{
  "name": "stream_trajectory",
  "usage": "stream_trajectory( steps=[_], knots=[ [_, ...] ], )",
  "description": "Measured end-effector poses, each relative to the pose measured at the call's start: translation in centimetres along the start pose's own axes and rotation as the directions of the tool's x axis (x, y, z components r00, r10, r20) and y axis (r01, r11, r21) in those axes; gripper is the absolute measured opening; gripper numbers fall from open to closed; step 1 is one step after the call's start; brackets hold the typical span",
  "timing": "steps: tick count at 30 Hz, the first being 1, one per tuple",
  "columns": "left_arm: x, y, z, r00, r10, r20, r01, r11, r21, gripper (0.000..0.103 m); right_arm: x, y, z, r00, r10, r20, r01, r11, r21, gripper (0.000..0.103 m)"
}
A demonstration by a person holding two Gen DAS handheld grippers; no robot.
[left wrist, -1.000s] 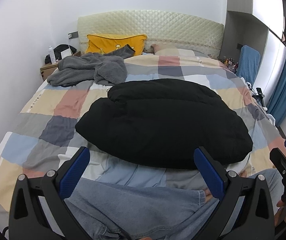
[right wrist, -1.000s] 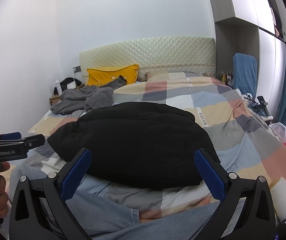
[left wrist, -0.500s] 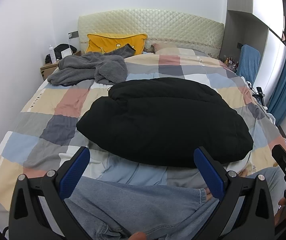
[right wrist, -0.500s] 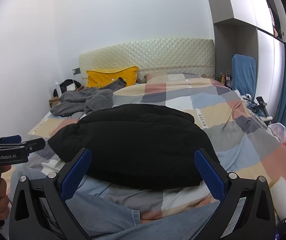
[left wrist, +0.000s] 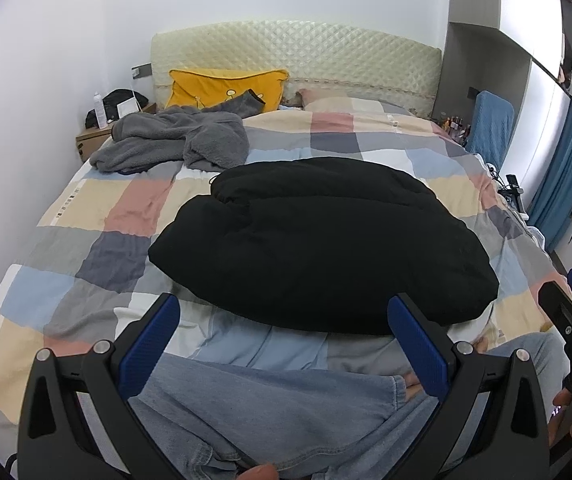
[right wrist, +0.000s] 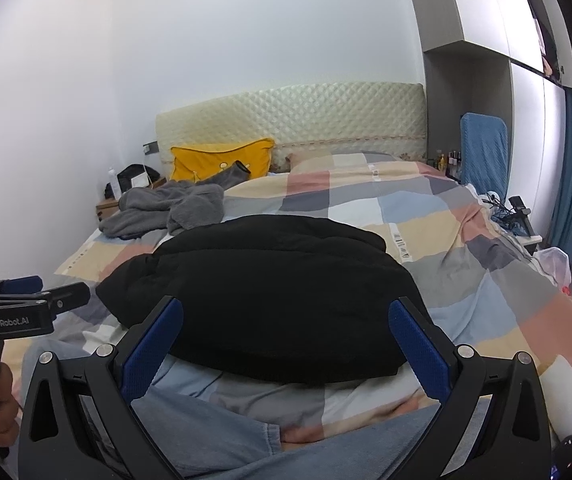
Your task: Fold large clothes
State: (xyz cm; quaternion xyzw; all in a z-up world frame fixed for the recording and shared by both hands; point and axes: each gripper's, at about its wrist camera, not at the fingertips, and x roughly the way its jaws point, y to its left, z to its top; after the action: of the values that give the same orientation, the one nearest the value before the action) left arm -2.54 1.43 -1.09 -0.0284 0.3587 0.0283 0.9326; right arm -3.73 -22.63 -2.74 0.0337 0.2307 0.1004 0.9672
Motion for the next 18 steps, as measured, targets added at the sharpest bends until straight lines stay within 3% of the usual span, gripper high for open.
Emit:
stream_trajectory(
  steps=[18],
  knots=[
    [-1.4, -1.1, -0.1, 1.0, 0.0, 0.031, 0.0, 1.0, 0.013, 0.103, -1.2, -0.4, -0.3, 1.0, 0.005, 0.019, -0.005, 1.0, 0.013, 0.103]
  ],
)
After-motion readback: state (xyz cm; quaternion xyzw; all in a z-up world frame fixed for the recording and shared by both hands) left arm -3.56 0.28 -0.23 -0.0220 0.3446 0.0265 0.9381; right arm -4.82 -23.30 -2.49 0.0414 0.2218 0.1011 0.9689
